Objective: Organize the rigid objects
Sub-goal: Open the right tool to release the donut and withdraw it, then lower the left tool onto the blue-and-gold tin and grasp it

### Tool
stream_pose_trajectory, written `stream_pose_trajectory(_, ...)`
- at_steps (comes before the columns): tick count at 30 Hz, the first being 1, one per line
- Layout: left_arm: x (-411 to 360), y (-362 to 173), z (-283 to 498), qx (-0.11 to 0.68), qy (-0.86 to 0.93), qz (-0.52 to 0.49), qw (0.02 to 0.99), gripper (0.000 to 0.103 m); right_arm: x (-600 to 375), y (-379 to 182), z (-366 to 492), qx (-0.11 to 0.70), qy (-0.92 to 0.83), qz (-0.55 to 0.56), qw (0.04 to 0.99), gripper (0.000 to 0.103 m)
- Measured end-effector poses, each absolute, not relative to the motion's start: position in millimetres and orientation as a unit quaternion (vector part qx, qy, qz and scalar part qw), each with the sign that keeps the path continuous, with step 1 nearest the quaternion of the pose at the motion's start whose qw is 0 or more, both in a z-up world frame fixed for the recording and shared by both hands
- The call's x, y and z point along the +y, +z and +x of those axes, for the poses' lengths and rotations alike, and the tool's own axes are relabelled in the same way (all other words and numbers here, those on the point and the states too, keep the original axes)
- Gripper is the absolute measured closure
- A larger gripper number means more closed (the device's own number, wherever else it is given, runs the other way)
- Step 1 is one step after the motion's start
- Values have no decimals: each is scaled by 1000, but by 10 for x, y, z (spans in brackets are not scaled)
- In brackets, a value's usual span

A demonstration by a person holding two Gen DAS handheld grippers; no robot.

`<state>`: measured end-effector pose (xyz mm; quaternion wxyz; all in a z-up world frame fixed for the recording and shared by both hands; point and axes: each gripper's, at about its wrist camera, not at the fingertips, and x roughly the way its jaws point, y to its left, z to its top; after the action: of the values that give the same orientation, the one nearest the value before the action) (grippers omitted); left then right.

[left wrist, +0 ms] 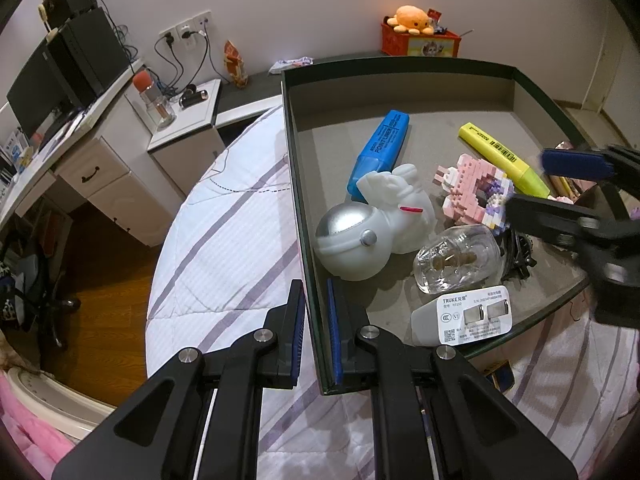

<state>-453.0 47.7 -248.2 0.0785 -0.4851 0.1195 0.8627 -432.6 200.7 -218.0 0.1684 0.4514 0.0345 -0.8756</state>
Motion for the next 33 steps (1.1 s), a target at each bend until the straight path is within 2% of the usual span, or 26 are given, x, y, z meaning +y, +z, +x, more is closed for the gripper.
stream_pose_trajectory(9,459,-2473,-4520,118,863,-485,83,94,2121,-1846,-3424,11,-921,361,150,24)
stream_pose_trajectory(19,423,-2467,-4435,104,864,-485,88,93,2168,-2236,-3251,-8,-914,386,127,24)
stream_pose_trajectory(21,435,-2459,-4427,104,866,-482,82,88,2210,-2238,-3222,-6,-915,384,121,24)
stream_pose_trajectory(25,381,-2391,-4343,79,874,-474,78,87,2256,-2250,-3185,-8,-915,386,119,24)
stream_pose_trajectory(28,355,-2319,-4205,75,879,-464,86,75,2252,-2284,-3149,-11,-913,388,122,24)
stream_pose_trajectory(29,328,-2286,-4164,71,882,-458,86,65,2249,-2298,-3139,-13,-913,389,123,24)
stream_pose_trajectory(30,296,-2250,-4117,66,886,-451,89,45,2241,-2309,-3132,-13,-912,390,124,24)
stream_pose_trajectory(31,264,-2212,-4055,59,890,-444,88,33,2229,-2324,-3129,-12,-911,393,125,24)
stream_pose_trajectory(32,235,-2176,-3990,54,895,-435,84,16,2227,-2335,-3117,-12,-911,392,125,24)
stream_pose_trajectory(33,216,-2140,-3915,49,900,-426,85,15,2227,-2341,-3102,-13,-911,392,126,24)
